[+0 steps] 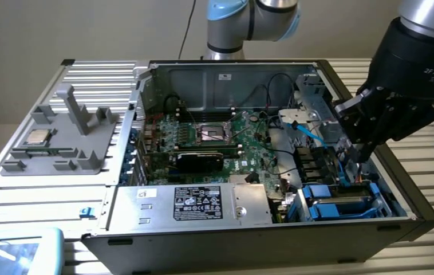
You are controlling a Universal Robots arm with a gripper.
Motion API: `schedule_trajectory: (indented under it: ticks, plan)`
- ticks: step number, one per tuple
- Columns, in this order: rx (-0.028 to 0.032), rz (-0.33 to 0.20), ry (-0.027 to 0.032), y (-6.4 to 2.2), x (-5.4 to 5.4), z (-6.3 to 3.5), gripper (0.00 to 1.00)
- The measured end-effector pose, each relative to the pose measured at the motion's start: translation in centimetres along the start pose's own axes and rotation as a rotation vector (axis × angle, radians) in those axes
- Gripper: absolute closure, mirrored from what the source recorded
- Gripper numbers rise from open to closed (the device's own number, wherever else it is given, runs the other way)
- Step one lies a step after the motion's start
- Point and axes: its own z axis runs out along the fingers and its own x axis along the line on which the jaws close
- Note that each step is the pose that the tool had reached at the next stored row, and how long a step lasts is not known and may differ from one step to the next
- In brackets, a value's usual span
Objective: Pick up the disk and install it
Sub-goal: 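Insert the second disk wire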
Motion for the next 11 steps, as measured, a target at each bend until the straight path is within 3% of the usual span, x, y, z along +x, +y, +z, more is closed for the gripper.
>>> schedule_trajectory:
  ticks: [3,11]
  plan:
    - [-0.0052,0.000,0.0000,-1.01,0.02,-0.32,0.89]
    - [-0.0052,0.000,-0.0003,-1.05,0.01,-0.31,0.89]
